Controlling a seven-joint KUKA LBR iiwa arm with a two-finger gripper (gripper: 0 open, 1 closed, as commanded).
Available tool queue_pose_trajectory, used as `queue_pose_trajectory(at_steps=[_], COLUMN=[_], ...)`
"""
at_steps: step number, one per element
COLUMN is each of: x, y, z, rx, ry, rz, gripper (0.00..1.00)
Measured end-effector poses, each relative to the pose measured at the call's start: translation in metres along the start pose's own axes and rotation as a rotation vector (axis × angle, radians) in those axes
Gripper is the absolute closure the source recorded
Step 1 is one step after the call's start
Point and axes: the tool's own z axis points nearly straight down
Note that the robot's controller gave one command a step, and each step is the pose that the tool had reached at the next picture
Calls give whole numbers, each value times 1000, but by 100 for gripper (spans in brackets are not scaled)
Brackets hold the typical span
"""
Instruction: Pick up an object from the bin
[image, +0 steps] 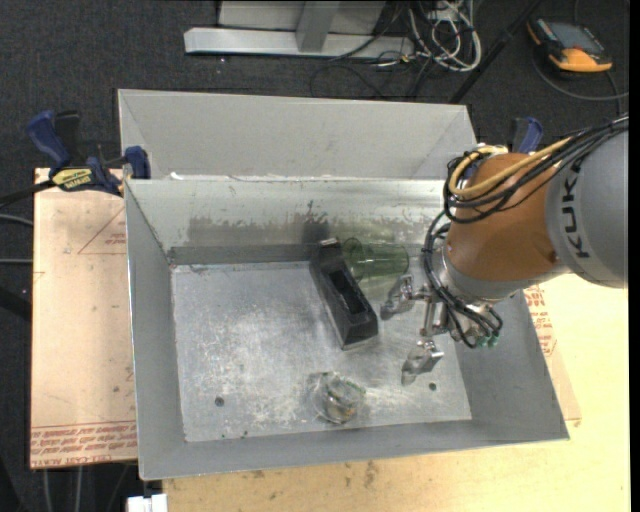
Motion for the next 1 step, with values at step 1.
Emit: queue_pose_trajectory(at_steps=[1], x=[-58], y=[31], z=[6], rx=[2], ry=[-2], rz=[60], gripper=[0])
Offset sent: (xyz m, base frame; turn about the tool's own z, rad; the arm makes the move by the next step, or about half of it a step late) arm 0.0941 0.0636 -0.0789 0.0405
